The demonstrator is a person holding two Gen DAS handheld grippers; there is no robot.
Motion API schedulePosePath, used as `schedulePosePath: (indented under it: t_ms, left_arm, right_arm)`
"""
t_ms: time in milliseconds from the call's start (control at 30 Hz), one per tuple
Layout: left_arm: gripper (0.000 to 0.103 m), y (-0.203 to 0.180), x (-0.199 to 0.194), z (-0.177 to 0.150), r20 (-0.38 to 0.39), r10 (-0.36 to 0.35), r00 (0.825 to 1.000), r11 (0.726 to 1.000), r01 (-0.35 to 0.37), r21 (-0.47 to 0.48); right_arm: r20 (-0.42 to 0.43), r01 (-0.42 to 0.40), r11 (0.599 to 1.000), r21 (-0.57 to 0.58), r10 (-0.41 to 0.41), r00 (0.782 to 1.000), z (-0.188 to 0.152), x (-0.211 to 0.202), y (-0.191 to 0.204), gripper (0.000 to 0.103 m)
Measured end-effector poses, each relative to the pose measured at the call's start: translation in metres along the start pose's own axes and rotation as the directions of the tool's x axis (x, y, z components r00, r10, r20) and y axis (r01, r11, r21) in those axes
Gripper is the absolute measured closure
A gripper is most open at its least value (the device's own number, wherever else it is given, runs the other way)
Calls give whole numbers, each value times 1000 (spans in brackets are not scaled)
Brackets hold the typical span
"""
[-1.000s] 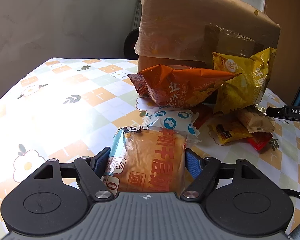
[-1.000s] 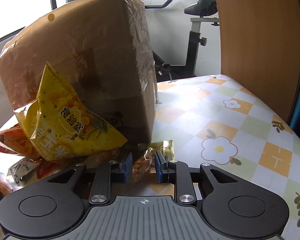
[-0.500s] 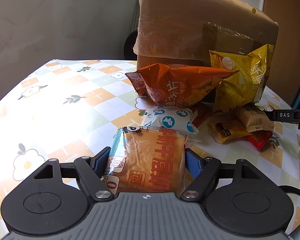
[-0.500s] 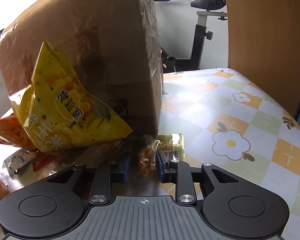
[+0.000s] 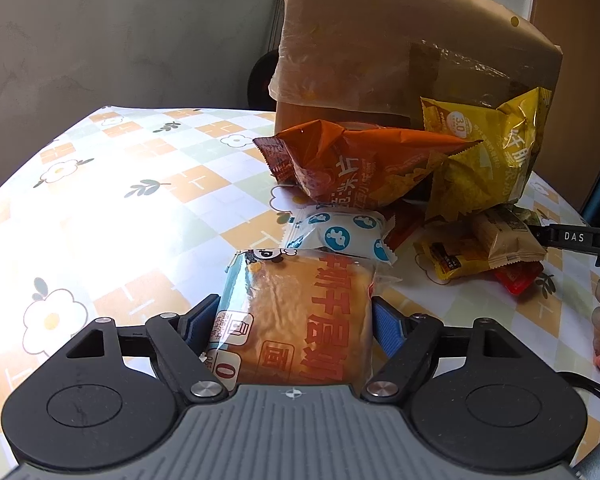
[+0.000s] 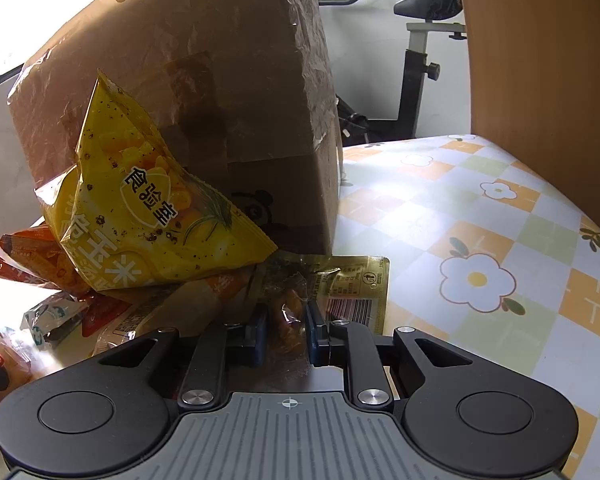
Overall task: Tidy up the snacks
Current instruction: 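Close the left tool on the bread pack while the right tool grasps the clear sachet, then carry the bread pack and sachet into the box and open both tools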
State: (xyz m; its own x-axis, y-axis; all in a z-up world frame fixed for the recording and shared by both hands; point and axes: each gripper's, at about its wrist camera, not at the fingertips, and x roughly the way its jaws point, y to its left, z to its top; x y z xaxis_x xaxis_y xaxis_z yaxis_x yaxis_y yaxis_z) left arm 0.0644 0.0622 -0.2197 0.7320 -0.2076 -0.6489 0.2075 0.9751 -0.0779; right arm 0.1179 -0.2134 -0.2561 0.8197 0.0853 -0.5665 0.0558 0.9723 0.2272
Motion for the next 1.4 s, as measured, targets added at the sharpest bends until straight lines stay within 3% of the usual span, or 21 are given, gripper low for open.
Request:
schedulePosePath:
  t_ms: [367,667,900,1200,1400]
  left_arm:
    - [25,8,-4,-1,17,-7,1000,998,8,-70]
    - [26,20,-17,8,66,68,995,990,-59,-131]
    - [26,19,-30,19,107,108,988,988,-95,-121]
    - [26,14,-53,49,193,122,974,988,-100,-118]
    - [26,7,-78,89,316,76,946,995,-52,-83]
  right_arm:
    - [12,-19,1000,-15,19,1000,-2,-2,0,85]
    - [47,-51,999,4,50,998,-4,-12,-6,85]
    - [79,-64,998,28,62,995,-4,-18,-11,85]
    - [114,-40,995,90,30,993,1,-31,-20,85]
    - [216,-70,996,56,56,975,32,-62,-19,85]
